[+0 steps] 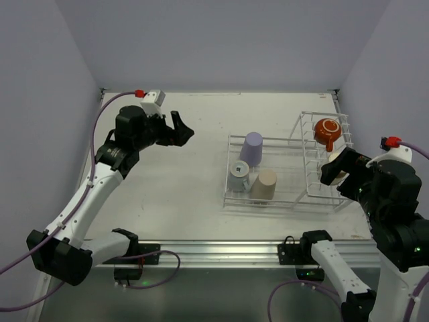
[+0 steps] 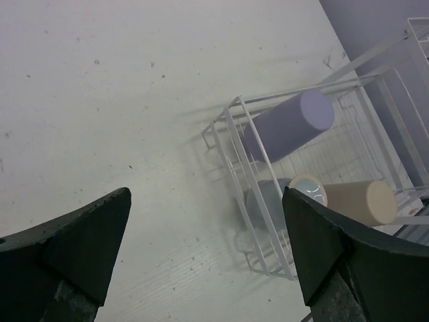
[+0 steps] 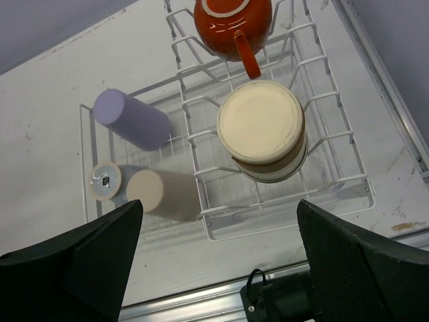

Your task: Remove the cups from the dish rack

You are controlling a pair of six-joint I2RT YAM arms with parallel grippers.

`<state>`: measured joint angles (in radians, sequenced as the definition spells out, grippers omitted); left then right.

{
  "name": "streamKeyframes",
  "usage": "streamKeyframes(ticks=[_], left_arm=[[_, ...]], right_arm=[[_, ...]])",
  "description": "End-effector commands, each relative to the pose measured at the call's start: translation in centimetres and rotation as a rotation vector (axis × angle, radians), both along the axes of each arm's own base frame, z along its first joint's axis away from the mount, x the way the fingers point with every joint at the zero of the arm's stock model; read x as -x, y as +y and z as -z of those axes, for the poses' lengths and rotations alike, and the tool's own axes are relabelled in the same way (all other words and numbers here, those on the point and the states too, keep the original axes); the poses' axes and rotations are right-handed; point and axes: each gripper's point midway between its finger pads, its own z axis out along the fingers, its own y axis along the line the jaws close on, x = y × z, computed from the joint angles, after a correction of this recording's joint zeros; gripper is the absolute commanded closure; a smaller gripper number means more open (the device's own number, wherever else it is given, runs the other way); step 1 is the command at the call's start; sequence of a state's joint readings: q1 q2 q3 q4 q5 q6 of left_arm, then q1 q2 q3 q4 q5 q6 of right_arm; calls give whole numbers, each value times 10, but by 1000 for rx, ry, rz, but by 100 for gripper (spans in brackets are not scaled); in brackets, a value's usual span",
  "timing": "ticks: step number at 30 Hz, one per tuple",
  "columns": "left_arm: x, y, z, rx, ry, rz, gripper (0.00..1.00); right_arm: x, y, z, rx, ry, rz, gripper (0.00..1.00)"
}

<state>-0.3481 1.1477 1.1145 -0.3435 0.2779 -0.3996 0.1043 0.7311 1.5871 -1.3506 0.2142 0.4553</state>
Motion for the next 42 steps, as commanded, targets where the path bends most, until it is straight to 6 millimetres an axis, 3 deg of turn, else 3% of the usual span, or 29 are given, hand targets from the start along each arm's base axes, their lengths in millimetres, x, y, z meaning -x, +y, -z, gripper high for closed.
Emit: streamKeyframes(ticks=[1, 5, 9, 15, 19, 27, 42], left_arm=[[2, 7, -5, -26, -37, -22, 0], [-2, 10, -3, -21, -21, -59, 0], [-8, 33, 8, -70, 35, -205, 0], [-7, 46, 19, -163, 86, -234, 0], [-2, 44, 21, -157, 64, -206, 0], [8, 36, -3, -105, -58, -135, 0], [7, 29, 12, -133, -23, -84, 0]], right_arm=[[3, -1, 10, 4, 37, 4, 1], [0, -6, 12, 35, 78, 24, 1], [-6, -14, 5, 80, 103, 46, 1], [-19, -20, 6, 110, 170, 83, 1], [-22, -29, 13, 136, 208, 141, 1], [-29, -43, 39, 174, 302, 248, 1], [-48, -35, 70, 151, 353, 229, 5]])
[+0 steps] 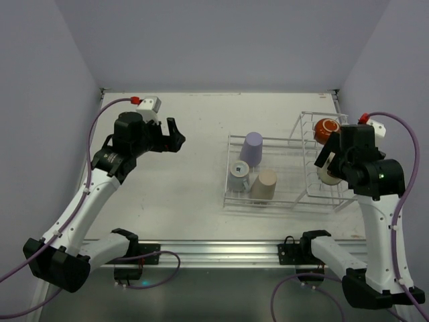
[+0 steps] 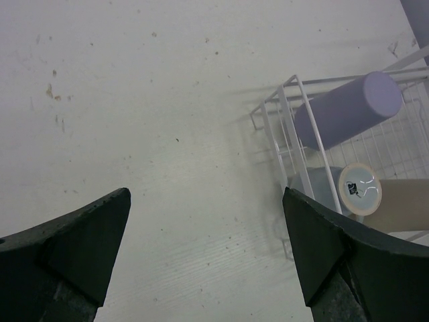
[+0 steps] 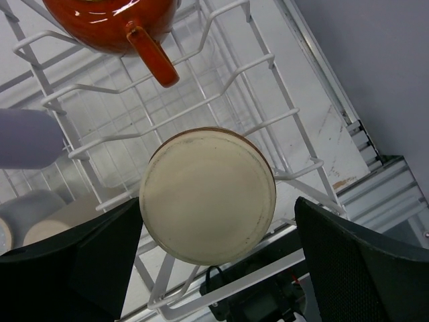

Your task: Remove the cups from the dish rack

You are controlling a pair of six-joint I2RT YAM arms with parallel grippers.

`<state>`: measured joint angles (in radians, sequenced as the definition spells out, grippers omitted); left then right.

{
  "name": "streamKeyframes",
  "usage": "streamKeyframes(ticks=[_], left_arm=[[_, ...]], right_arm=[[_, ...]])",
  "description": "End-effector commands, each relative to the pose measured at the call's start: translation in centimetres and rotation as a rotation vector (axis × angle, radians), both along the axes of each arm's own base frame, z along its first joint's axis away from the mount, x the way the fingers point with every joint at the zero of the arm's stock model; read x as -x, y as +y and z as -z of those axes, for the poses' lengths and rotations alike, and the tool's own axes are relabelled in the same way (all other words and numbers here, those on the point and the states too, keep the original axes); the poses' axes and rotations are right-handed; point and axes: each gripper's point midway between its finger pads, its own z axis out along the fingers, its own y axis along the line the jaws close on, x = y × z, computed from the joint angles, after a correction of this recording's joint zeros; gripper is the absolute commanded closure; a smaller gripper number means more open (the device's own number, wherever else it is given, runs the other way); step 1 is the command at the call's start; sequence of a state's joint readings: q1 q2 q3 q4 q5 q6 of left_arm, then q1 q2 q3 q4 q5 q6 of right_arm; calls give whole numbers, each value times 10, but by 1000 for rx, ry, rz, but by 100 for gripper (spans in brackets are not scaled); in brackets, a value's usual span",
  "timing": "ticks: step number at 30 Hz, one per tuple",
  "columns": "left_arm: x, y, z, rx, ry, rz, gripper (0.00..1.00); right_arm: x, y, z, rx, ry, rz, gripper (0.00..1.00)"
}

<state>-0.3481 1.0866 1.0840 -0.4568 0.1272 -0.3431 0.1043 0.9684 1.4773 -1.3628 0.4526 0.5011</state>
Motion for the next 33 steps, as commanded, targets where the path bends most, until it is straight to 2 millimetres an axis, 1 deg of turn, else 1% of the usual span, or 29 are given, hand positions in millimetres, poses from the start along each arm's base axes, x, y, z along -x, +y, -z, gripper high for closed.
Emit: streamKeyframes(ticks=[1, 5, 6, 8, 9, 12, 13, 14, 16, 17, 18, 19, 21, 22, 24, 25, 26, 27, 28, 29, 30, 31, 32, 33], left_arm=[[-3, -4, -9, -8, -52, 37, 0], [-3, -3, -9, -13, -54, 36, 0], [-3, -3, -9, -13, -54, 36, 0], [-3, -4, -12, -7, -57, 41, 0], [-2, -5, -13, -5, -58, 45, 0], [-2, -6, -17, 1, -63, 47, 0], [-1, -5, -18, 2, -65, 47, 0], [-2, -6, -21, 5, -70, 46, 0], [-1, -8, -26, 18, -79, 55, 0], [0, -12, -31, 33, -88, 75, 0], [2, -15, -38, 56, -96, 88, 0], [2, -19, -45, 76, -116, 108, 0], [10, -32, -58, 133, -139, 180, 0], [11, -37, -68, 163, -174, 208, 0], [23, -50, -81, 233, -191, 284, 0], [26, -56, -93, 268, -229, 320, 0], [37, -65, -102, 307, -241, 399, 0], [43, -70, -108, 350, -236, 434, 1], [47, -76, -120, 391, -282, 485, 2], [62, -85, -130, 433, -303, 584, 2], [71, -89, -151, 501, -362, 639, 3], [78, -93, -146, 538, -344, 680, 4], [90, -95, -149, 570, -350, 746, 4], [101, -95, -168, 642, -395, 788, 4]], right_arm=[[-1, 0, 6, -4, 25, 20, 6], [-4, 1, 8, -8, 31, 13, 19], [-4, 0, 8, -4, 30, 18, 26], [-7, 0, 8, -2, 31, 14, 32], [-7, 1, 8, -5, 31, 12, 44], [-9, 2, 4, -5, 22, 7, 77], [-9, 1, 2, -2, 16, 7, 98], [-10, 1, -4, -2, 3, 5, 100], [-11, 1, -10, -1, -2, 1, 100], [-11, 1, -23, -5, -41, 0, 100], [-11, 2, -29, -4, -51, -5, 100], [-11, 2, -45, -9, -98, -5, 100], [-10, 3, -59, -15, -131, -14, 100], [-9, 3, -74, -21, -171, -18, 100], [-12, 14, -88, -60, -223, -72, 100], [-10, 18, -100, -82, -269, -94, 100], [-10, 23, -106, -103, -294, -115, 100], [-14, 37, -114, -153, -332, -180, 100], [-15, 45, -119, -184, -359, -215, 100], [-12, 55, -124, -225, -392, -252, 100], [-16, 77, -134, -302, -436, -349, 100], [-19, 88, -130, -346, -435, -392, 100], [-15, 99, -135, -402, -467, -434, 100], [-15, 122, -149, -479, -528, -548, 100]])
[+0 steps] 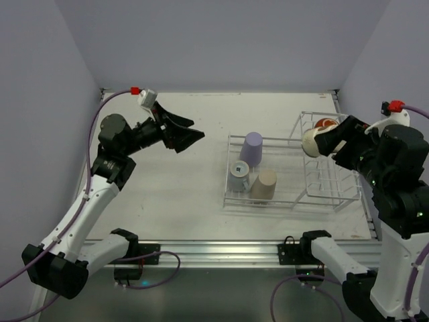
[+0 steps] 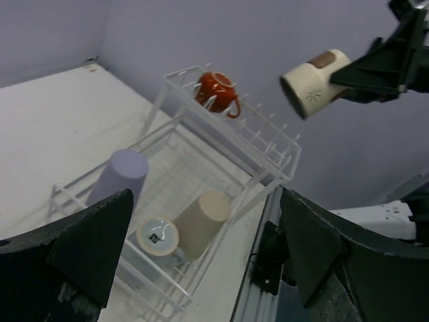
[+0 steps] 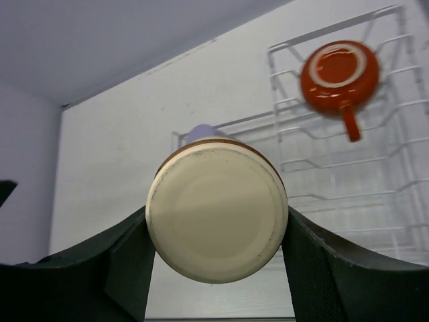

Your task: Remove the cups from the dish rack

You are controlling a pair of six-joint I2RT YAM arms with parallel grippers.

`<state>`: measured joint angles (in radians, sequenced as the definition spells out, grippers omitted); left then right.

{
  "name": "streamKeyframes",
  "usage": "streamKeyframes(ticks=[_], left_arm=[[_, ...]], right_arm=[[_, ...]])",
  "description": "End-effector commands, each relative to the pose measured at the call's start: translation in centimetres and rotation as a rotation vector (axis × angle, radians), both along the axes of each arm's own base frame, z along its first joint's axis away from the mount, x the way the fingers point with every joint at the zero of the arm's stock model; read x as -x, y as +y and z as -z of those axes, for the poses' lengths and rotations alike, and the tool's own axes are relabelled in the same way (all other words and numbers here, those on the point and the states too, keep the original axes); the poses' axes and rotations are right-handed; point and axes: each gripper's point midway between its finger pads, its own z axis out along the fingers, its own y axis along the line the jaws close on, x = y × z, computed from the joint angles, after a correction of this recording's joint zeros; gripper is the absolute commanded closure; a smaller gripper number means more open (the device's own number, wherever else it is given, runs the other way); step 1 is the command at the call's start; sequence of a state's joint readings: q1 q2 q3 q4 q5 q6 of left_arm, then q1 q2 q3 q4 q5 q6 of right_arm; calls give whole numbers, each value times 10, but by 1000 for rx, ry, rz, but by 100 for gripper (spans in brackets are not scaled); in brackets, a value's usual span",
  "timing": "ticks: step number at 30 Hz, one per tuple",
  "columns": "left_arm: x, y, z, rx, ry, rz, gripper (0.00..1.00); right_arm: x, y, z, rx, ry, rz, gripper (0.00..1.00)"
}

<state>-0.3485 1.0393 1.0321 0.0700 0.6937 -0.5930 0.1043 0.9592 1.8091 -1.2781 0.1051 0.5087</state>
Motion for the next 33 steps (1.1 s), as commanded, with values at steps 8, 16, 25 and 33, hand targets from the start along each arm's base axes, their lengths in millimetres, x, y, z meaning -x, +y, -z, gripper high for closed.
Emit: streamKeyframes(ticks=[8, 16, 25, 33], left_arm=[[72, -16, -43, 347, 35, 436, 11], [71, -17, -32, 426, 206, 466, 17], [68, -15, -33, 472, 204, 451, 19], [69, -13, -36, 489, 186, 451, 20]], right_arm=[[-1, 136, -42, -483, -337, -737, 100], [-12, 168, -39, -580, -377, -913, 100], [-24, 208, -40, -641, -362, -985, 100], [-37, 241, -31, -665, -319, -1001, 100]])
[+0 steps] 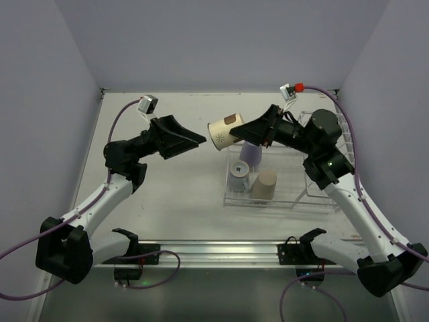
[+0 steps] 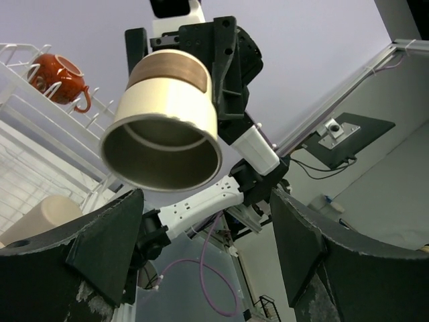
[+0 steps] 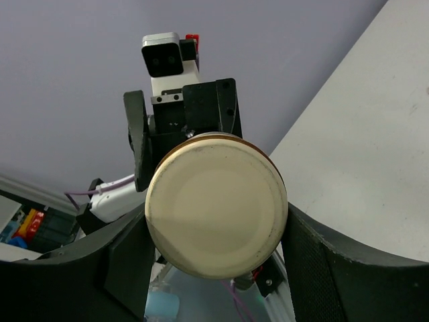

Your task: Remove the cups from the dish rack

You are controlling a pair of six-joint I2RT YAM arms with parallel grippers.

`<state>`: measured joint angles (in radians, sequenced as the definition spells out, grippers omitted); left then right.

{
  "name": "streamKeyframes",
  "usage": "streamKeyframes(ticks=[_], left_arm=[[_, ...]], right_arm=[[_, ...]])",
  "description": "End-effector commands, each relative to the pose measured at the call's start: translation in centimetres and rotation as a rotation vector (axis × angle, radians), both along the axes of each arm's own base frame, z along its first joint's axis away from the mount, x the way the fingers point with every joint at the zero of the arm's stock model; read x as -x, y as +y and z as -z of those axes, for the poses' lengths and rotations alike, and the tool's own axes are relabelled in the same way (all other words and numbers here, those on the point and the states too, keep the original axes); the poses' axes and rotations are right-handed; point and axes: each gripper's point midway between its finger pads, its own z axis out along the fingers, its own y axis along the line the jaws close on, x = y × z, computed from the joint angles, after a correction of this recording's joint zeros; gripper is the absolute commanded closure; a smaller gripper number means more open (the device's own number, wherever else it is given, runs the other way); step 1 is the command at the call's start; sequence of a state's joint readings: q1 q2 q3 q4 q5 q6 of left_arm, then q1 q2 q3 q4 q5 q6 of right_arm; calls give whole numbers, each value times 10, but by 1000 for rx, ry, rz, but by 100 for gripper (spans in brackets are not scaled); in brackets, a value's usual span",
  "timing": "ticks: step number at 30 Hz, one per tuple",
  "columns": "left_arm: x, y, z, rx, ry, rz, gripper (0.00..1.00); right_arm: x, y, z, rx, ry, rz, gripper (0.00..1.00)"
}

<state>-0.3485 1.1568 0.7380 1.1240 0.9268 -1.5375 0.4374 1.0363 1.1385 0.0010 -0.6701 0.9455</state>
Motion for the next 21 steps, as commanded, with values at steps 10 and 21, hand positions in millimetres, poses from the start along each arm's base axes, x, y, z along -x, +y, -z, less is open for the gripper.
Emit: streamKeyframes(ticks=[10, 21], left_arm=[[5, 3, -8, 53, -29, -7, 21], [-9, -2, 4, 2, -3, -39, 69]], right_arm=[[-15, 46, -6, -38, -46, -19, 100], [-21, 57, -3, -3, -44, 27, 100]])
